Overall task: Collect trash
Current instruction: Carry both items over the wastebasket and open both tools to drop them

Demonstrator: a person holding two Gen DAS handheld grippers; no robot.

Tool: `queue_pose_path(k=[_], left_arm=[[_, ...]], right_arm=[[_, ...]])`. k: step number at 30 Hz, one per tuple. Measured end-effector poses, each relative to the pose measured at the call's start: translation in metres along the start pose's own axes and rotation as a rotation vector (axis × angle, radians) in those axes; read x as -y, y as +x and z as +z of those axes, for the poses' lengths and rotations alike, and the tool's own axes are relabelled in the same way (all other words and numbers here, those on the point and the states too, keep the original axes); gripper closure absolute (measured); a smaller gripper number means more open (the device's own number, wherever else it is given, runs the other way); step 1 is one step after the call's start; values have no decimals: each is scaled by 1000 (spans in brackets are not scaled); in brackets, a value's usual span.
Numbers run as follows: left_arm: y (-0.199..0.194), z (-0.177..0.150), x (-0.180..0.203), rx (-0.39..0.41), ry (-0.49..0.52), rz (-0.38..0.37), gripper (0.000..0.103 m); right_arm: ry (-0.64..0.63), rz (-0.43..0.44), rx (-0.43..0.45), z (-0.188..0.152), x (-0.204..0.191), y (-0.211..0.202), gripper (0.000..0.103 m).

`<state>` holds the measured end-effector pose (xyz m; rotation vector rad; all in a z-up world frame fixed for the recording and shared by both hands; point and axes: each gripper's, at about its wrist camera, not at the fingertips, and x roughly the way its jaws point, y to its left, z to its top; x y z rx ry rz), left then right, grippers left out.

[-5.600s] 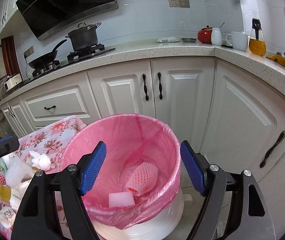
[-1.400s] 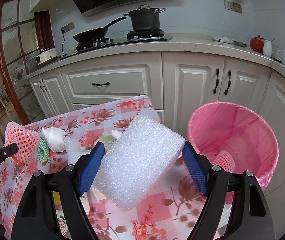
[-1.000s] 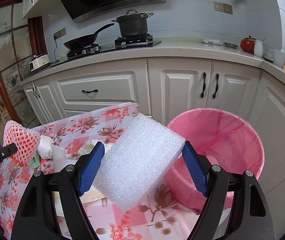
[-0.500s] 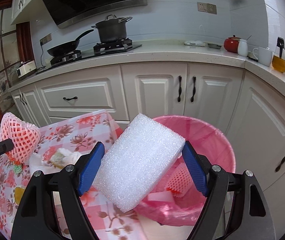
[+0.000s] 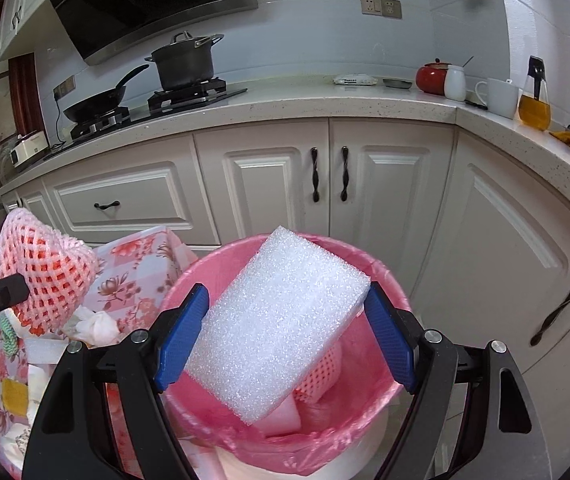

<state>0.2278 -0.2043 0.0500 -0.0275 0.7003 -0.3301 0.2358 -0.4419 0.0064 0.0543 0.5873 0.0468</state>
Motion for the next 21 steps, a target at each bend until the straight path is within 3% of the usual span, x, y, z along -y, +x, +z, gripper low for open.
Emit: queue_pose_path(k=[7,21], left_arm=[[16,15,22,-12,16,-47,69],[47,34,40,-54,-22,-116,66]], right_arm=[[-5,-32,11,5,15,2,28],[-10,4,11,7,35,6,26]])
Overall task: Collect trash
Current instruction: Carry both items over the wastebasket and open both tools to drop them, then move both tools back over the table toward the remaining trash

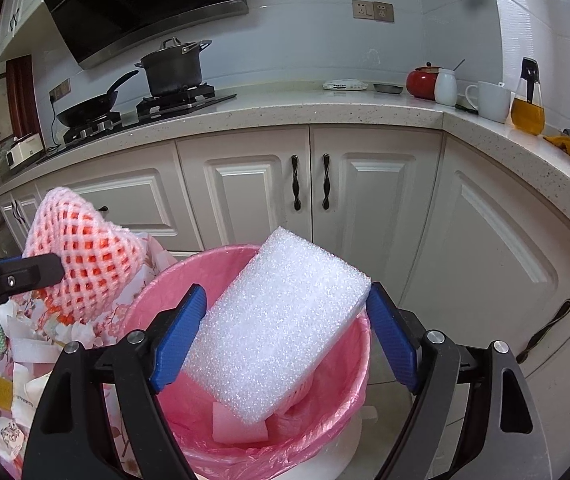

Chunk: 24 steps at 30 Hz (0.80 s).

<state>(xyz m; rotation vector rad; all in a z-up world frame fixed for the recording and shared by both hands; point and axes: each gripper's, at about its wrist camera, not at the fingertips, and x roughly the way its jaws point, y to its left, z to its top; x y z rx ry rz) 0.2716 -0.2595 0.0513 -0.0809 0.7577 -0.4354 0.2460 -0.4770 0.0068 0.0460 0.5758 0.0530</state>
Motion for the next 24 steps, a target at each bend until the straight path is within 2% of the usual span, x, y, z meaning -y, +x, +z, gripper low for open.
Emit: queue_pose_path(k=[11,13,14,24], left_arm=[[8,6,8,-7,0,-11,61],[9,7,9,-9,-3,-17,41],[9,7,10,-9,-5,-19,39],[3,0,-2,0,-32,-15,39]], right_arm=[[10,-13,-2,-2,9,1,18],[17,-15,-1,-2,12,-1,18],[18,-20,1,-2,13,-3,18],[38,-39,5,-11,24,-12,18]])
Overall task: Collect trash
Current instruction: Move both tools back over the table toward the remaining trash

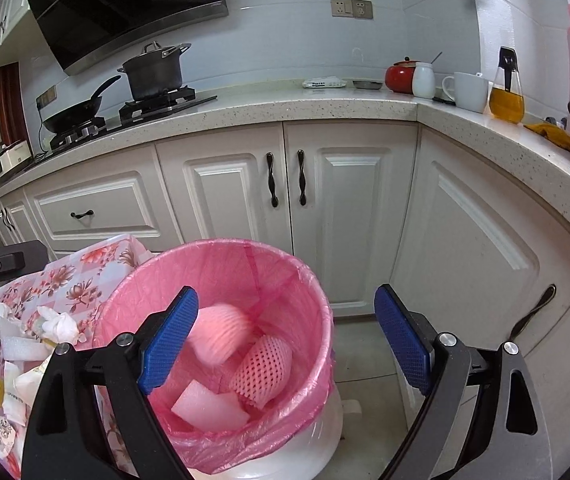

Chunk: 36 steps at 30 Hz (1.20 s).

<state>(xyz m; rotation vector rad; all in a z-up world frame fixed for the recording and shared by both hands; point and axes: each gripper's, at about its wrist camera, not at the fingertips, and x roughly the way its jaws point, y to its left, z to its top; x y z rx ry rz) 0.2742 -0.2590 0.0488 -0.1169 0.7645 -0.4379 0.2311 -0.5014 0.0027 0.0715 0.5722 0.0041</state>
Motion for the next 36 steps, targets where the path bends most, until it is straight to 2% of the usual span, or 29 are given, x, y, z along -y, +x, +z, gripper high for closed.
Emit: queue_pose_path(k=[10,22,36], left_arm=[[-30,-16,-29,39,-19,33,38],[-91,-40,-74,106,-29,86,35],[-141,-72,-127,148,-68,170,33]], right_arm=[[-14,6,20,-8,-14,-16,18],[-21,26,38,-18,-39,-40,18],[-66,84,27,-32,-92,-58,18]])
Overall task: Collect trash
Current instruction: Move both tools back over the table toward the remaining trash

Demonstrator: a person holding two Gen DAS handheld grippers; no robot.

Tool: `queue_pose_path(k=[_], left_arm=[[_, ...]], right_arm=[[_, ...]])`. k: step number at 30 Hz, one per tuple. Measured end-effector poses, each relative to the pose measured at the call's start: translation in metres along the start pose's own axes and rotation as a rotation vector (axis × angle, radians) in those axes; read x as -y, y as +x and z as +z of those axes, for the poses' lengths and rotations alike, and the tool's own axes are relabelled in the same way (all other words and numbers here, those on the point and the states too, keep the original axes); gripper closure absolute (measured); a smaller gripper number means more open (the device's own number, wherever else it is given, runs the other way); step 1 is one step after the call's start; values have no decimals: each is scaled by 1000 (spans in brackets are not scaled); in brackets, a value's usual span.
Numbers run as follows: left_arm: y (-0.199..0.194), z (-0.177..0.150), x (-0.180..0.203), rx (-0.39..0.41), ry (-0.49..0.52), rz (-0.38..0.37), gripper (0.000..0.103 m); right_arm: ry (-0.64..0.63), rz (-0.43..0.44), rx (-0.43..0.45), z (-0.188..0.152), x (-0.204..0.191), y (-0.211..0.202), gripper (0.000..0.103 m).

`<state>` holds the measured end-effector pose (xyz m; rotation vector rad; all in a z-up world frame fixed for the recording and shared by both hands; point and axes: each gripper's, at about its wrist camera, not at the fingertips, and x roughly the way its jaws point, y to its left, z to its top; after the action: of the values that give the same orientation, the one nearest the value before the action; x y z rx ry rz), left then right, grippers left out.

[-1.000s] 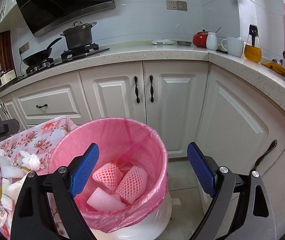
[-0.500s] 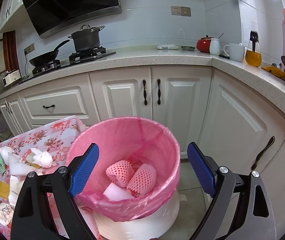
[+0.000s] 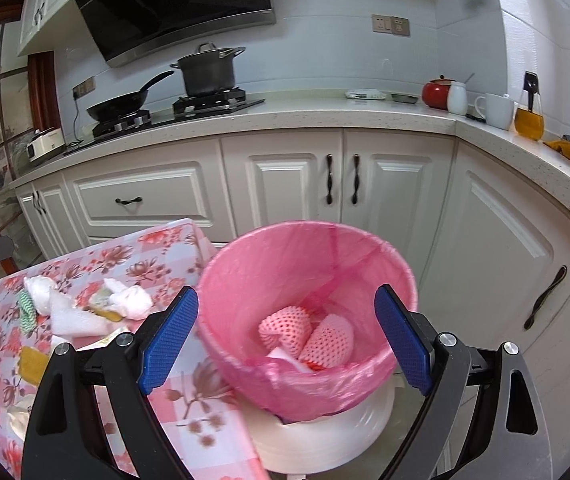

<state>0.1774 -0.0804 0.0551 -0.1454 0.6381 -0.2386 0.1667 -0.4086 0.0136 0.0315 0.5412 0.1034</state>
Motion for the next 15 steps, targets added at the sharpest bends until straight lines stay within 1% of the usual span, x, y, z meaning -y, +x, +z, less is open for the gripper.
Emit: queue_pose_path(k=[9,15], left_arm=[[-19,-11,-39,10,-23,55,32],[-24,-17,-70,8,-54,91,32]], right_arm=[[-28,45,-24,-7,-42,3,18],[-41,78,-73,-20,-80,13,18]])
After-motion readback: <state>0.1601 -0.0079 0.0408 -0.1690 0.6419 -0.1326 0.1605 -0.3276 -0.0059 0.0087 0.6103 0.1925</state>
